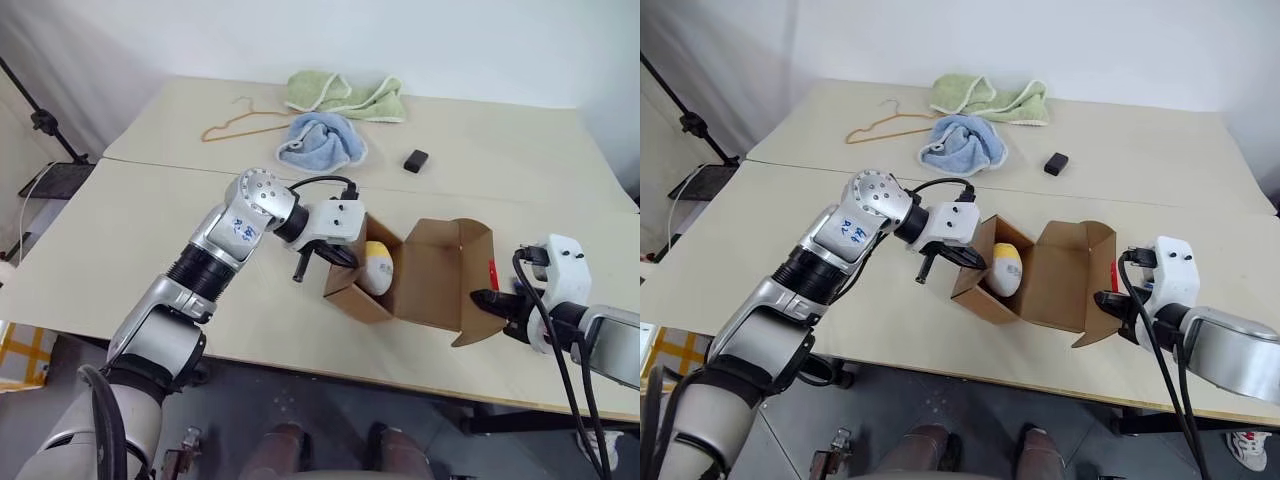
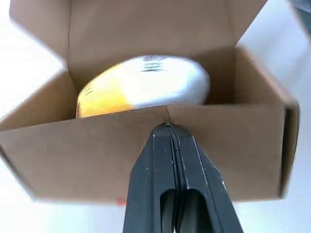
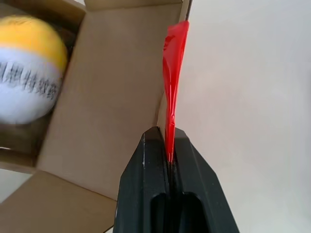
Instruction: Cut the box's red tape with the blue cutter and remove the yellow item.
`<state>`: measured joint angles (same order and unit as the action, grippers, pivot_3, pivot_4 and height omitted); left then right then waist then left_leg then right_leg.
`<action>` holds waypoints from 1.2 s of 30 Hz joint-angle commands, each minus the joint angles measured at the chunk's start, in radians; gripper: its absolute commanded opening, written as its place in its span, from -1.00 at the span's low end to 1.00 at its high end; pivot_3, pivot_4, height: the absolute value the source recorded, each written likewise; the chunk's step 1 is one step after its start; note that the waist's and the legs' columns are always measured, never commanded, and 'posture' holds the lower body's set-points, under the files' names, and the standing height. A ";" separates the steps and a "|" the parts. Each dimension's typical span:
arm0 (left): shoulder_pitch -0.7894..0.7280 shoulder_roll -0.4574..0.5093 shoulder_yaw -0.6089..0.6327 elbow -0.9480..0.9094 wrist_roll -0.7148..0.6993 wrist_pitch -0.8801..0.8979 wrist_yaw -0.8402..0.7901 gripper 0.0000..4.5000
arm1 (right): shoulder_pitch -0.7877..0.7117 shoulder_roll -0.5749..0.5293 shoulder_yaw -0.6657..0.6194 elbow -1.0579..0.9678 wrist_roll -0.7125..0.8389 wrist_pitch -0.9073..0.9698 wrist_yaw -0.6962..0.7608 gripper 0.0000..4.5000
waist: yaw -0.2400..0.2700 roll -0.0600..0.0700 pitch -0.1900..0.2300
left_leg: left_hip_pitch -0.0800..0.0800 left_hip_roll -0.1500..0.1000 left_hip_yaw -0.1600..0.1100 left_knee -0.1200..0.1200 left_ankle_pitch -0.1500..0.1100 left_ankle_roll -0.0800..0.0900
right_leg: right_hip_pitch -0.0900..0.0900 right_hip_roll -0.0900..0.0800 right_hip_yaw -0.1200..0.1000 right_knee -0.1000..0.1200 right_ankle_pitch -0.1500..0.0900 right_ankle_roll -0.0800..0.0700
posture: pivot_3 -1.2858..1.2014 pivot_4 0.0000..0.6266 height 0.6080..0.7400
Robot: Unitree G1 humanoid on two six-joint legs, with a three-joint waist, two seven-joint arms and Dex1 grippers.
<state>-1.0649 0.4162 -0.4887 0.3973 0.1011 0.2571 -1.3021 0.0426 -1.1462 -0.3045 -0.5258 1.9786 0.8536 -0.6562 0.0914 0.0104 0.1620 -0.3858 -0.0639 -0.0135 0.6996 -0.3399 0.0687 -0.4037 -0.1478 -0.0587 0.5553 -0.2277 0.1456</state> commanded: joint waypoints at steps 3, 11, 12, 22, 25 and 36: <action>0.078 -0.022 -0.044 0.015 0.060 0.064 0.037 -1.00 | -0.036 0.029 0.030 0.055 -0.006 0.008 -0.009 -1.00 | -0.011 -0.003 0.002 | -0.008 -0.002 0.001 0.000 0.000 0.000 | -0.008 0.000 0.001 0.004 0.002 0.003 | 0.03 -0.52 1.00; 0.082 -0.088 -0.029 0.046 0.068 0.074 0.082 -1.00 | -0.137 0.049 0.132 0.078 -0.006 0.036 -0.026 -1.00 | -0.011 -0.001 0.002 | -0.009 -0.005 -0.002 -0.001 0.000 0.001 | -0.008 0.000 -0.008 0.003 0.002 0.002 | 0.03 -0.52 1.00; 0.079 -0.096 -0.027 0.050 0.068 0.076 0.088 -1.00 | -0.145 0.048 0.136 0.080 -0.006 0.039 -0.026 -1.00 | -0.010 -0.001 0.002 | -0.009 -0.005 -0.002 0.000 0.000 0.001 | -0.008 0.000 -0.008 0.003 0.002 0.002 | 0.03 -0.52 1.00; -0.059 -0.133 0.153 0.092 -0.077 0.191 0.072 -1.00 | -0.156 -0.099 0.163 0.087 -0.006 0.130 -0.042 -1.00 | -0.019 0.000 0.004 | -0.016 -0.005 -0.001 0.000 0.001 0.001 | -0.015 0.000 -0.010 0.003 0.002 0.003 | 0.03 -0.52 1.00; -0.137 -0.137 0.212 0.121 -0.132 0.217 0.057 -1.00 | -0.145 -0.188 0.147 0.062 -0.006 0.149 -0.029 -1.00 | -0.018 0.000 0.004 | -0.018 -0.005 -0.002 0.000 0.001 0.001 | -0.016 0.000 -0.012 0.003 0.002 0.003 | 0.03 -0.52 1.00; -0.179 -0.263 0.221 0.089 -0.205 0.224 0.055 -1.00 | -0.211 -0.351 0.095 0.031 -0.006 0.117 0.012 -1.00 | -0.016 -0.001 0.005 | -0.019 -0.005 0.000 0.001 0.001 0.002 | -0.016 -0.001 -0.014 0.003 0.003 0.004 | 0.03 -0.52 1.00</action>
<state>-1.2440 0.1685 -0.2584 0.5485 -0.0730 0.4699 -1.2364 -0.1454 -1.4912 -0.1967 -0.4692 1.9675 1.0003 -0.6487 0.0752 0.0090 0.1669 -0.4048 -0.0687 -0.0140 0.7000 -0.3386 0.0702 -0.4194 -0.1488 -0.0729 0.5578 -0.2252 0.1500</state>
